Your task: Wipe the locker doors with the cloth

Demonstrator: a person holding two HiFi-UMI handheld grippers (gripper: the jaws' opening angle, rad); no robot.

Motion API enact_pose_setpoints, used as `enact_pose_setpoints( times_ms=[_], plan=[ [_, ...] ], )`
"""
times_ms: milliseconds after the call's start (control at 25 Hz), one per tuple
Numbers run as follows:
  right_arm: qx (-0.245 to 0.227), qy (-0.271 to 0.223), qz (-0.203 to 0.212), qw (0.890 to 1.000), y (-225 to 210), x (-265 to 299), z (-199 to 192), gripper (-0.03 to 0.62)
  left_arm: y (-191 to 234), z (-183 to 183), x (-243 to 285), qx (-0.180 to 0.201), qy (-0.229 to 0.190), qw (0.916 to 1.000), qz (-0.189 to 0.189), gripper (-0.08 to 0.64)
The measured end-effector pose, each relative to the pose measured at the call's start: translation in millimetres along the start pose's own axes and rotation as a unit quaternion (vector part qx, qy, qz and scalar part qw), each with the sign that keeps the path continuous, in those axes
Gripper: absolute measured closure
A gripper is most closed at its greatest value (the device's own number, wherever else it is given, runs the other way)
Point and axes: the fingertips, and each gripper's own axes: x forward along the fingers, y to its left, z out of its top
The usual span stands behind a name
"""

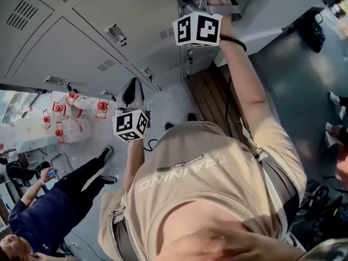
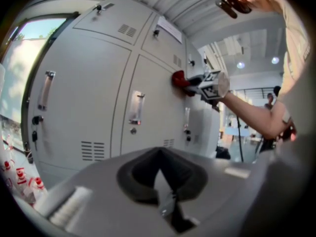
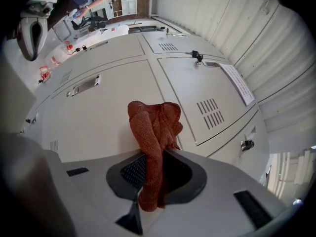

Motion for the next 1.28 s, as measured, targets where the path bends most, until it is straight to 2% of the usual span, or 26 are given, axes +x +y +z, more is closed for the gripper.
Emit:
enact_pose_setpoints(
  times_ms=[360, 600, 760, 1080, 1200, 1280],
  plan=[
    [0.027, 0.03, 0.091, 0.995, 117, -17, -36, 0.525, -4, -23, 3, -0.004, 0.036, 0.9994, -0.001, 0.557],
    [0.03, 0.055, 0.167, 0.984, 212, -29, -69, 0.525, -3, -31, 6, -0.006, 0.048, 0.9988, 0.0, 0.556],
    [0.04, 0.075, 0.203, 0.975, 262, -35, -90, 0.525, -6, -34, 8, -0.007, 0.053, 0.9986, 0.0, 0.555],
    [0.05, 0.105, 0.282, 0.952, 339, -48, -122, 0.525, -10, -43, -1, -0.011, 0.061, 0.9979, 0.016, 0.556],
    [0.065, 0.106, 0.294, 0.948, 347, -55, -122, 0.525, -10, -44, -6, -0.011, 0.063, 0.9978, 0.02, 0.555],
    [0.093, 0.1, 0.299, 0.944, 341, -62, -115, 0.525, -10, -44, -10, -0.01, 0.062, 0.9978, 0.02, 0.555]
  ],
)
